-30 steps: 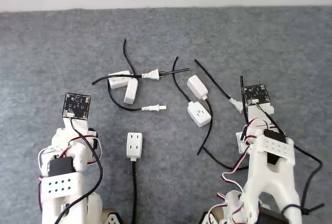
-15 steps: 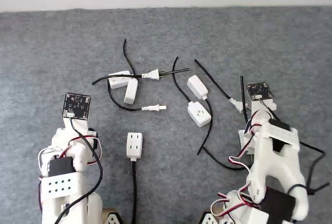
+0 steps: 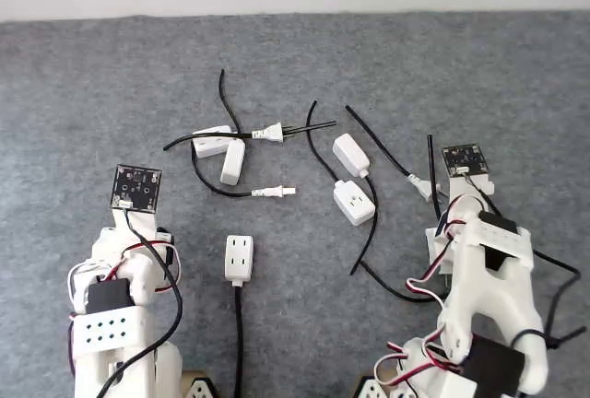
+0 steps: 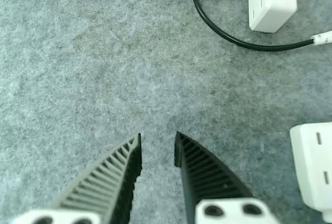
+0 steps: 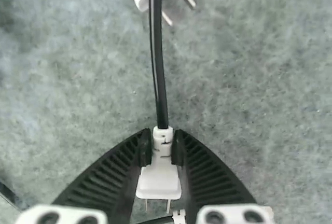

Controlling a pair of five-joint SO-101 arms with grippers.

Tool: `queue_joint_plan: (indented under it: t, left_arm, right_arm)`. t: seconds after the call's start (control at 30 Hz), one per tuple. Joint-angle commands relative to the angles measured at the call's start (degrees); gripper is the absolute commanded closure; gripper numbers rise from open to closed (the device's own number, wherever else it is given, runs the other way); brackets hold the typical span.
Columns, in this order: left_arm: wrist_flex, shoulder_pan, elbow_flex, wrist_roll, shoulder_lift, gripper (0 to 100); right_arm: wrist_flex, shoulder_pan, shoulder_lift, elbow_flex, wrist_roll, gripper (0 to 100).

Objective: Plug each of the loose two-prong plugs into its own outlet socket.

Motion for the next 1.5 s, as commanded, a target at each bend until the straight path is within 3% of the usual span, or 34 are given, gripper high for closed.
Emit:
queue_joint_plan:
  t: [0.0,0.23,0.63,0.83,0.97,1.07,1.2,1.47]
  left_arm:
    - [-1.32,0.26,-0.22,0.09,-0.97,90]
    - [-1.32,0.26,-0.22,0.09,-0.97,90]
    - [-1.32,0.44,-0.48,0.35,-0.62,90]
    - [-0.97,2.2,-0.66,5.89,-0.53,90]
    - [0.7,3.52,-0.66,6.15,-0.44,90]
    - [2.64,7.3,-0.4,5.19,-0.44,97]
    - [5.36,10.81,-0.22,-1.23,-0.44,99]
    - [5.98,12.04,-0.22,-1.93,-0.44,99]
  right_arm:
    - [-0.84,0.66,-2.15,-0.62,-0.44,92.4]
    - [-0.92,0.66,-2.15,-0.62,-0.53,99.4]
    - [3.38,-1.71,-5.93,-0.79,-4.4,98.8]
    - [25.8,-16.92,-28.44,-5.8,-4.31,98.8]
    - [42.15,-32.04,-45.49,-17.85,-4.31,98.8]
    - [49.36,-44.62,-47.96,-27.34,-5.19,98.8]
    - [51.38,-51.65,-39.96,-32.62,-5.36,98.8]
    - [45.85,-61.49,-34.07,-35.08,-1.67,98.8]
